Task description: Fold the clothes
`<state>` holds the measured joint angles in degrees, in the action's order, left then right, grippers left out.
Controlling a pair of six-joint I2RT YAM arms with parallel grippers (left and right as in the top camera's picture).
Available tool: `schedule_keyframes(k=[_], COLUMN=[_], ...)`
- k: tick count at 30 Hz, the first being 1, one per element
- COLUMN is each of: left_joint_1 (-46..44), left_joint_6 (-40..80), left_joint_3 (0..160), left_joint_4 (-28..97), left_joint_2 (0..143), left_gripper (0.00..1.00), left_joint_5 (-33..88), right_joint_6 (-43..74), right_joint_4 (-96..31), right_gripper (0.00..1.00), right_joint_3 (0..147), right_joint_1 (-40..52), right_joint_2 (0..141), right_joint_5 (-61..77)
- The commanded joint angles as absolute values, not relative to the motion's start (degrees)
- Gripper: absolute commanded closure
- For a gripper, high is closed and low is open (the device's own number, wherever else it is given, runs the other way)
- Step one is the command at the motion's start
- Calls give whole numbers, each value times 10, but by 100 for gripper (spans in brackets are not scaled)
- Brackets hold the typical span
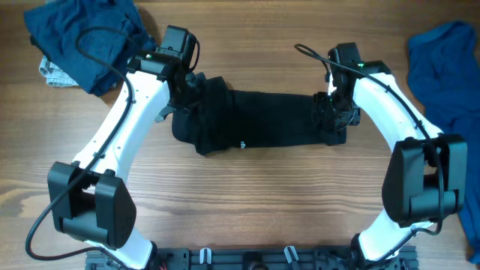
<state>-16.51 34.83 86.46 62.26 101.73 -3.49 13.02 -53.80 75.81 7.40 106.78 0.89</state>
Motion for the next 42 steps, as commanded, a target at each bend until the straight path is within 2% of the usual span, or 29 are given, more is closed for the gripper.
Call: schedule_keyframes(k=[1, 7, 12, 18, 21, 24, 27, 29, 31, 42], left_joint_1=[-166, -166, -166, -166, -166, -166, -166, -166, -166, -166], left_joint_6=[347, 347, 347, 347, 347, 347, 347, 347, 347, 347], left_joint_3=[860, 860, 860, 860, 860, 860, 860, 860, 860, 860], left_joint_4=[625, 625, 627, 626, 626, 625, 624, 625, 625, 624], left_joint_2=[1020, 1020, 1020, 1020, 1020, 1020, 1020, 1020, 1020, 1020], left_gripper=[0, 0, 0, 0, 0, 0, 0, 0, 0, 0], left_joint_5=[-32, -32, -33, -33, -33, -32, -33, -33, -32, -33], right_joint_6=[135, 135, 143, 165, 165, 165, 165, 165, 165, 135], right_joint_4=[-527, -534, -537, -524, -510, -506, -481, -475, -471, -435], right_gripper=[31, 34, 28, 29, 36, 54, 62, 72, 78, 79], right_joint_3=[762, 803, 818, 812, 794, 781, 755, 747, 740, 734], right_joint_1=[76, 75, 62, 21, 20, 20, 20, 21, 22, 70], right_joint_2=[1074, 1050, 989, 981, 997, 1020, 1049, 1074, 1092, 1119], right_joint_5=[82, 156, 143, 103, 108, 140, 188, 226, 256, 386])
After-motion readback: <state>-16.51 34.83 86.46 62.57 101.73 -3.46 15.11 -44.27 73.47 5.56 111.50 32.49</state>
